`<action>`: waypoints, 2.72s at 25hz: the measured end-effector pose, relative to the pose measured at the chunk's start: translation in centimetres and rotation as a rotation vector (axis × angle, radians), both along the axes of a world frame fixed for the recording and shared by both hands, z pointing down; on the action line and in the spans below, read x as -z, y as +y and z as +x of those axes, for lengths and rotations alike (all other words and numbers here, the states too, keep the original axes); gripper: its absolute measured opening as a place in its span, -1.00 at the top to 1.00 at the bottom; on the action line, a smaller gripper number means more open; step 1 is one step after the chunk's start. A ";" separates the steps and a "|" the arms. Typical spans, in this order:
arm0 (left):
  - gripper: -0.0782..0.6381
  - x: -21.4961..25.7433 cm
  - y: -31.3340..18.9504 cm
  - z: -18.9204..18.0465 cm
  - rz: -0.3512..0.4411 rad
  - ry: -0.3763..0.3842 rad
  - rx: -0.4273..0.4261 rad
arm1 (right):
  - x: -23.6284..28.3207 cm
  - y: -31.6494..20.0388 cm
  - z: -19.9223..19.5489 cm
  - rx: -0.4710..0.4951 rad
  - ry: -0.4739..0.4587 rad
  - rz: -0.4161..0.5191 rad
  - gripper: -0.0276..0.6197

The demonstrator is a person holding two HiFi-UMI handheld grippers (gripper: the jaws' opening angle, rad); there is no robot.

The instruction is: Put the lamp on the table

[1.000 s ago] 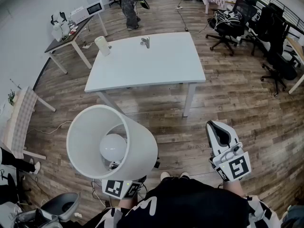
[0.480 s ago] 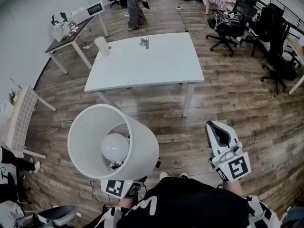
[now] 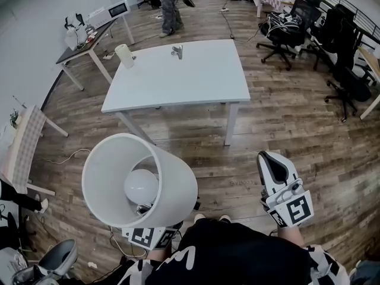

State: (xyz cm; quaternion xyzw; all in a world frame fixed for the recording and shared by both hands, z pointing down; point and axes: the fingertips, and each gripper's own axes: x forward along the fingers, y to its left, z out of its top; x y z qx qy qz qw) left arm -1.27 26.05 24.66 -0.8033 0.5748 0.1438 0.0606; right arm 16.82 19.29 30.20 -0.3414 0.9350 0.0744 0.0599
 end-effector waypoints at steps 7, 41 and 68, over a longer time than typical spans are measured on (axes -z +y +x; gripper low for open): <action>0.39 -0.7 0.6 1.8 -0.004 0.015 0.023 | -0.6 -0.3 1.6 0.021 0.014 -0.011 0.85; 0.39 -4.1 -18.7 -6.7 -0.045 -0.002 -0.011 | -0.7 -19.8 -7.1 -0.041 0.070 -0.042 0.85; 0.39 -5.0 -31.9 -14.9 -0.062 0.046 -0.075 | -0.7 -33.1 -14.9 -0.087 0.052 -0.055 0.85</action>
